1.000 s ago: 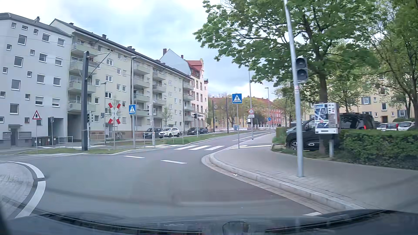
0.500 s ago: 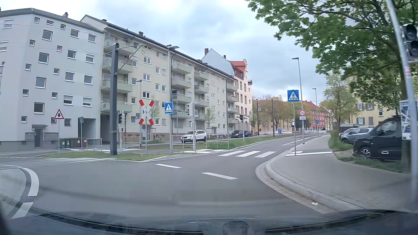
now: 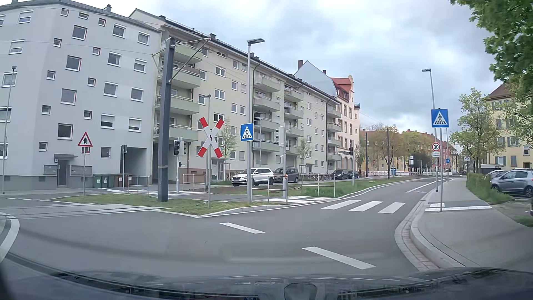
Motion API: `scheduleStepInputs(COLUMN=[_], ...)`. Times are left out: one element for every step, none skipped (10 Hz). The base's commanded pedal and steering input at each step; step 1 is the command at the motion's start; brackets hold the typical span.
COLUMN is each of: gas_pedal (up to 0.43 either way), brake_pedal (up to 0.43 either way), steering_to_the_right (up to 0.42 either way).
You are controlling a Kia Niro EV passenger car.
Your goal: Follow the waypoints while adhering to traffic rules and regulations
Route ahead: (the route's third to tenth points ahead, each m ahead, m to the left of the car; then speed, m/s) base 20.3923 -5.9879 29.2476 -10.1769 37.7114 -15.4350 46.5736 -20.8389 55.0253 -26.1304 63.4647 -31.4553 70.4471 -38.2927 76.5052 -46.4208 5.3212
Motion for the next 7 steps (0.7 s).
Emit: scheduleStepInputs(gas_pedal=[0.098, 0.098, 0.098, 0.098, 0.098, 0.098, 0.098], brake_pedal=[0.0, 0.0, 0.0, 0.0, 0.0, 0.0, 0.0], steering_to_the_right=[-0.049, -0.016, 0.026, 0.064, 0.106, 0.14, 0.169])
